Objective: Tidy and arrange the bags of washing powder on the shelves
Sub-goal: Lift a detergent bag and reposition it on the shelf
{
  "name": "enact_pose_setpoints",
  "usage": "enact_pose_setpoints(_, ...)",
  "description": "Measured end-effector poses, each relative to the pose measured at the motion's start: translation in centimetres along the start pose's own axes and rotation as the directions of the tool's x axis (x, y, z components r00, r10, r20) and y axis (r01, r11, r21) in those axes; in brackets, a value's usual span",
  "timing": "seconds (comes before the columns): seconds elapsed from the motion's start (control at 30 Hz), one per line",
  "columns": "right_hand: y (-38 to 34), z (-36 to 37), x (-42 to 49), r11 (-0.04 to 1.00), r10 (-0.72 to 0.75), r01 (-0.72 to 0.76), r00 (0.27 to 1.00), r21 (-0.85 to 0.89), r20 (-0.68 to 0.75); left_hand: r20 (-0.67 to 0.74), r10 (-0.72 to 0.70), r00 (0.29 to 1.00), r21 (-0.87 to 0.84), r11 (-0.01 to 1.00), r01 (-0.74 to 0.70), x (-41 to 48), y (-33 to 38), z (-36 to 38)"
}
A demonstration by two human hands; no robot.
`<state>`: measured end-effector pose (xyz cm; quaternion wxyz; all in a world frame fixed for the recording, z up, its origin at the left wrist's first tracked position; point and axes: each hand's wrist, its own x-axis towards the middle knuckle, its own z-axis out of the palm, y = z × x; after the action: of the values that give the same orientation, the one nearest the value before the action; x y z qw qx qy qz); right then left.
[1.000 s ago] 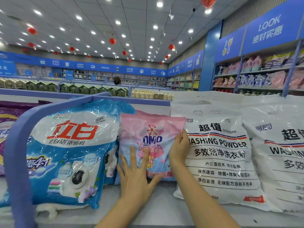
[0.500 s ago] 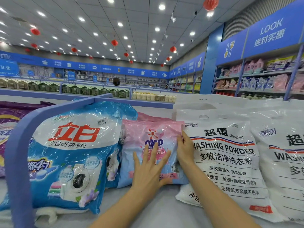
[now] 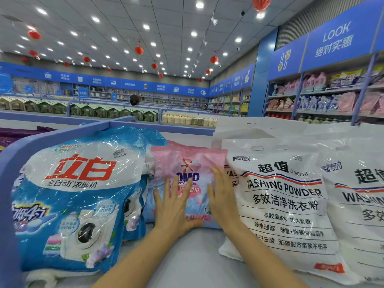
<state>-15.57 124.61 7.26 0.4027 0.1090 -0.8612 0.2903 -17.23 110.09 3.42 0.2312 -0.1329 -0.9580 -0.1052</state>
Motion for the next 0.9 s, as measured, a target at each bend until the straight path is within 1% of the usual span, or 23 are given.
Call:
enact_pose_setpoints(0.03, -0.2, 0.7, -0.3, 0.995, -0.05, 0.055, 0.997, -0.084, 0.055, -0.007, 0.017, 1.0, -0.02, 1.0, -0.017, -0.1, 0.1, 0.0)
enact_pose_setpoints(0.07, -0.2, 1.2, -0.4, 0.98, -0.07, 0.088, 0.992, -0.178, 0.106, -0.01, 0.042, 0.999, -0.045, 0.998, -0.042, -0.3, 0.0, -0.1)
enact_pose_setpoints(0.1, 0.0, 1.7, -0.3, 0.959, -0.058, 0.095, 0.988, -0.267, 0.145, -0.009, 0.075, 0.997, -0.076, 0.994, -0.076, -0.5, -0.1, -0.1)
enact_pose_setpoints(0.13, 0.5, 1.9, -0.1, 0.938, -0.018, 0.076, 0.985, -0.339, 0.171, -0.006, 0.119, 0.993, -0.117, 0.986, -0.119, -0.9, -0.3, -0.1)
enact_pose_setpoints(0.2, 1.4, 2.0, 0.2, 0.91, 0.079, 0.0, 0.982, -0.414, 0.173, -0.004, 0.198, 0.98, -0.217, 0.957, -0.195, -1.5, -0.4, -0.4)
enact_pose_setpoints(0.27, 2.0, 2.0, 0.2, 0.886, 0.135, -0.05, 0.979, -0.461, 0.154, -0.008, 0.196, 0.981, -0.338, 0.922, -0.187, -1.5, -0.4, -0.8)
enact_pose_setpoints(0.3, 2.1, 2.0, 0.2, 0.872, 0.149, -0.059, 0.977, -0.485, 0.15, -0.04, 0.161, 0.986, -0.368, 0.915, -0.165, -1.2, -0.4, -1.0)
enact_pose_setpoints(0.33, 2.1, 2.1, 0.2, 0.861, 0.157, -0.063, 0.977, -0.504, 0.146, -0.096, 0.12, 0.988, -0.335, 0.931, -0.145, -0.7, -0.6, -1.3)
enact_pose_setpoints(0.37, 2.1, 2.1, 0.2, 0.855, 0.158, -0.064, 0.977, -0.514, 0.143, -0.159, 0.076, 0.984, -0.257, 0.959, -0.116, -0.3, -1.0, -1.6)
enact_pose_setpoints(0.4, 2.1, 2.1, 0.2, 0.855, 0.158, -0.063, 0.977, -0.515, 0.144, -0.189, 0.043, 0.981, -0.182, 0.98, -0.078, 0.1, -1.3, -1.8)
enact_pose_setpoints(0.43, 2.0, 2.1, 0.2, 0.856, 0.159, -0.061, 0.976, -0.513, 0.15, -0.179, 0.001, 0.984, -0.158, 0.987, -0.03, 0.5, -1.7, -2.0)
enact_pose_setpoints(0.47, 1.9, 2.0, 0.3, 0.856, 0.162, -0.057, 0.973, -0.513, 0.162, -0.148, -0.051, 0.988, -0.174, 0.984, 0.025, 0.7, -2.0, -2.2)
enact_pose_setpoints(0.53, 1.7, 1.9, 0.4, 0.855, 0.176, -0.056, 0.966, -0.515, 0.187, -0.079, -0.127, 0.989, -0.266, 0.959, 0.102, 1.4, -2.3, -2.4)
enact_pose_setpoints(0.6, 1.4, 1.5, 0.7, 0.86, 0.198, -0.056, 0.953, -0.508, 0.23, -0.027, -0.156, 0.987, -0.322, 0.936, 0.139, 2.1, -2.0, -2.9)
enact_pose_setpoints(0.67, 1.0, 0.8, 0.9, 0.889, 0.2, -0.056, 0.94, -0.455, 0.276, -0.021, -0.178, 0.984, -0.428, 0.891, 0.152, 2.5, -1.6, -3.6)
enact_pose_setpoints(0.73, 0.4, 0.1, 0.5, 0.925, 0.148, -0.051, 0.961, -0.376, 0.234, -0.106, -0.209, 0.972, -0.583, 0.805, 0.109, 2.1, -1.4, -4.2)
enact_pose_setpoints(0.77, 0.2, -0.1, 0.1, 0.934, 0.105, -0.032, 0.977, -0.355, 0.188, -0.181, -0.225, 0.957, -0.61, 0.79, 0.07, 1.8, -1.5, -4.4)
enact_pose_setpoints(0.8, 0.0, -0.2, -0.6, 0.937, 0.068, -0.011, 0.986, -0.349, 0.151, -0.255, -0.23, 0.939, -0.577, 0.815, 0.043, 1.3, -1.6, -4.4)
enact_pose_setpoints(0.83, -0.2, -0.2, -1.3, 0.937, 0.054, -0.004, 0.989, -0.348, 0.135, -0.316, -0.215, 0.924, -0.509, 0.86, 0.026, 0.8, -1.6, -4.3)
enact_pose_setpoints(0.87, -0.2, -0.1, -2.0, 0.936, 0.068, -0.013, 0.987, -0.352, 0.144, -0.358, -0.186, 0.915, -0.437, 0.899, 0.012, 0.3, -1.7, -4.1)
enact_pose_setpoints(0.9, -0.2, 0.0, -2.5, 0.927, 0.102, -0.029, 0.978, -0.373, 0.18, -0.36, -0.155, 0.92, -0.383, 0.924, 0.006, 0.0, -1.7, -4.0)
